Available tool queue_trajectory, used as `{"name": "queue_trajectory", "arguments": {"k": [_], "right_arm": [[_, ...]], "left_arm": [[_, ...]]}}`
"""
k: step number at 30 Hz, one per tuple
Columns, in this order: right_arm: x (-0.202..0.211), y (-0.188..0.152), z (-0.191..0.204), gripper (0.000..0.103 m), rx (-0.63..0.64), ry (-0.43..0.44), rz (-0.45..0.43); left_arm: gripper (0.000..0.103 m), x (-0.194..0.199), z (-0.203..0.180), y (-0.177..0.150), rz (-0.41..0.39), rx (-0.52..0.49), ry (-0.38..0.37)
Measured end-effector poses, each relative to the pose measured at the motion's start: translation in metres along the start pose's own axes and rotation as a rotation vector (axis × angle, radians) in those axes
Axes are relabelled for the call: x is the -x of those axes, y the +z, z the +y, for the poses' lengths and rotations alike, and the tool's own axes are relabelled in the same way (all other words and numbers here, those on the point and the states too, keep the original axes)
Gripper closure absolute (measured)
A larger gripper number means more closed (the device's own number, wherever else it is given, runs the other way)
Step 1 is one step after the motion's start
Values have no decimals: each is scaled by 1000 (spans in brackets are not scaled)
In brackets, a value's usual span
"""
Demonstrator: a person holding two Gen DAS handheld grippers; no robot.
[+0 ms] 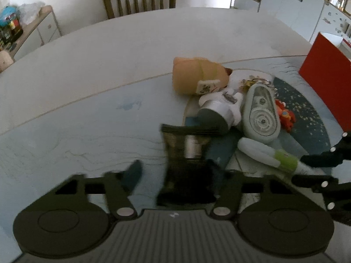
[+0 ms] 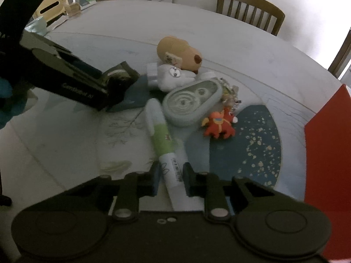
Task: Organize objects
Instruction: 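Grasp the dark snack packet with the left tool while the right tool grasps the white-green marker, then carry the snack packet and marker over the red box and release them inside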
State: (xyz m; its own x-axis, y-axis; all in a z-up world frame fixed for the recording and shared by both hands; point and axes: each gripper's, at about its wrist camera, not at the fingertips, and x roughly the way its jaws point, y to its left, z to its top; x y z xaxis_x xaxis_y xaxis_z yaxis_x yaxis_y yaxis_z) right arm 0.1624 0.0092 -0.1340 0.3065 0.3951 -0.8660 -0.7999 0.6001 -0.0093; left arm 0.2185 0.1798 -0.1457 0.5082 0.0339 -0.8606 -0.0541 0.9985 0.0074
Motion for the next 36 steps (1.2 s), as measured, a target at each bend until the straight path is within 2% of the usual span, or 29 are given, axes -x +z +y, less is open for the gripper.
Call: {"name": "queue_trajectory", "arguments": {"k": [1, 4, 16, 26, 36], "right_arm": [[1, -1, 1, 85, -10, 2, 0], [7, -5, 2, 87, -45, 27, -5], [56, -31, -14, 87, -244, 116, -61], [103, -43, -35, 87, -326, 89, -158], [155, -56, -76, 87, -378, 14, -261]], "left_arm": [[65, 1, -1, 0, -1, -4, -7], [68, 6, -1, -4, 4, 7, -25], [69, 48, -18, -38, 27, 57, -178], [69, 75, -53, -39, 4, 57, -257], [69, 101, -106, -6, -65, -7, -313]]}}
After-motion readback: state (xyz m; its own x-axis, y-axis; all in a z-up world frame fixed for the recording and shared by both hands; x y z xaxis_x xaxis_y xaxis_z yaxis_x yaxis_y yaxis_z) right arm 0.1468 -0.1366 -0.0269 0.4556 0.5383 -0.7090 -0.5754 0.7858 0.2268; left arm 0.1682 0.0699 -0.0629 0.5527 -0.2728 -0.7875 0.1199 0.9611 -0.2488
